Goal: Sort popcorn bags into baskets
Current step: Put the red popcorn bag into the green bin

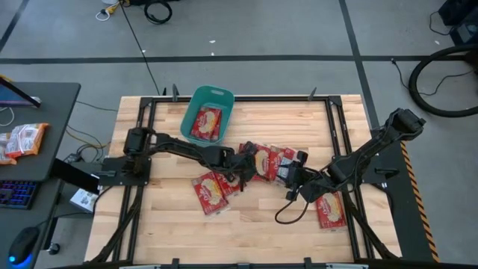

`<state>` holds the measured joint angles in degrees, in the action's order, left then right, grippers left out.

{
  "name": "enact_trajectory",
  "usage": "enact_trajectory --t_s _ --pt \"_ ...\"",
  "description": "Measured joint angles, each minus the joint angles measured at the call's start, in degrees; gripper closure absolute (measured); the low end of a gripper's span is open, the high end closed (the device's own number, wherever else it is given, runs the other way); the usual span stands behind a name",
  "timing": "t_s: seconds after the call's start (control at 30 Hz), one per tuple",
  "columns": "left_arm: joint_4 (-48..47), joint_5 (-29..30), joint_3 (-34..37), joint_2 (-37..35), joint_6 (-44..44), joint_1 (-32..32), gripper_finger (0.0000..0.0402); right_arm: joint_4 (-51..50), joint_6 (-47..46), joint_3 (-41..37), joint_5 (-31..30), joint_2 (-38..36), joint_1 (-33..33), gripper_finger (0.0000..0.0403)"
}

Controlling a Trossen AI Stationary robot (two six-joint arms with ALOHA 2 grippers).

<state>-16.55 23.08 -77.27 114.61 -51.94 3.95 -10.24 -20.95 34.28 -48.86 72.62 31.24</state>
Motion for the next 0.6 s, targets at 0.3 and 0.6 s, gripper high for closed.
enact_trajectory --t_s 0.3,0.6 --pt "3.7 0.0 0.0 3.6 -21.2 -0.1 0.0273 -1.2 1.4 0.0 -1.3 0.2 -1.2 0.0229" --pt "4.3 -2.0 0.0 3.9 -28.7 -0.6 0.0273 -1.0 1.7 0.0 -0.6 0.2 -1.8 0.0229"
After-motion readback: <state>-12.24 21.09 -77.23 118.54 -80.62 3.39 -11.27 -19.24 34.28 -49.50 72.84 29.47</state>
